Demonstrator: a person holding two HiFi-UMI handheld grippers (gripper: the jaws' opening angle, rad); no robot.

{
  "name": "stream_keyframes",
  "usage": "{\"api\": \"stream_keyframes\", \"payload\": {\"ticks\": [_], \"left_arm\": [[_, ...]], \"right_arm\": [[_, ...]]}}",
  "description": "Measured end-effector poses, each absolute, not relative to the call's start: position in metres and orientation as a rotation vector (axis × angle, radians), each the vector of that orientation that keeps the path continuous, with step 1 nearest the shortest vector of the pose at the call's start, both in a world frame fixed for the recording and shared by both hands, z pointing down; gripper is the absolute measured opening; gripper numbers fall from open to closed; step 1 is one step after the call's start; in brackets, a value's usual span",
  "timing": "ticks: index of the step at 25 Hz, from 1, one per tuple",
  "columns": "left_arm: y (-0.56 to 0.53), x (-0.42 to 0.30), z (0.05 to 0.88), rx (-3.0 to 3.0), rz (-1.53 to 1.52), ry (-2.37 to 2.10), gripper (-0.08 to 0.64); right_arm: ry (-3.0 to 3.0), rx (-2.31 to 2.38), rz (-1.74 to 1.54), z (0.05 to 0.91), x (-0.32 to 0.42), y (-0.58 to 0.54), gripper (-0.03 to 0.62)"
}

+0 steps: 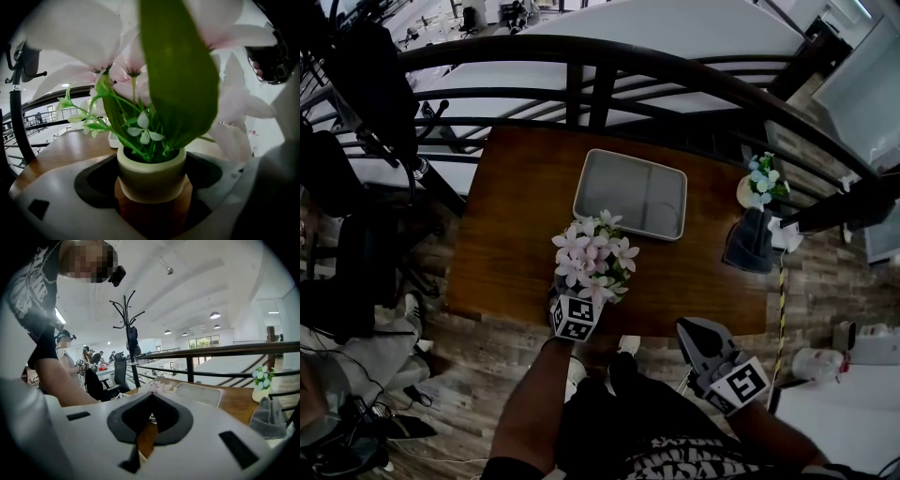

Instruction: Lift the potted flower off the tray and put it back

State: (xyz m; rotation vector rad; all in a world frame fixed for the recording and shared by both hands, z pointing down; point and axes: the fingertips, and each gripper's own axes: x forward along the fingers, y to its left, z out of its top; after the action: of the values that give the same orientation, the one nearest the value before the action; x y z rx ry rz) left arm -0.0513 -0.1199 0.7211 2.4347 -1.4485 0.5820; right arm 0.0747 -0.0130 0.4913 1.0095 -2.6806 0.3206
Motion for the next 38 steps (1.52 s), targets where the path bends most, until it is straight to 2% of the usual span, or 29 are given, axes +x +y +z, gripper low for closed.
{"api": "stream_keyframes", "payload": {"ticks": [16, 38], "left_arm": [[-0.119, -0.059, 0.709, 2.485, 0.563, -1.468, 0.445], [-0.205, -0.025, 0.665, 2.485, 0.520, -1.591, 0.445]], "right_arm": [[-2.688, 0.980, 0.296, 0.492, 0.057, -0.022, -0.011], [-2.740, 0.911, 0.248, 0.476, 0.109, -0.106, -0.011]]}}
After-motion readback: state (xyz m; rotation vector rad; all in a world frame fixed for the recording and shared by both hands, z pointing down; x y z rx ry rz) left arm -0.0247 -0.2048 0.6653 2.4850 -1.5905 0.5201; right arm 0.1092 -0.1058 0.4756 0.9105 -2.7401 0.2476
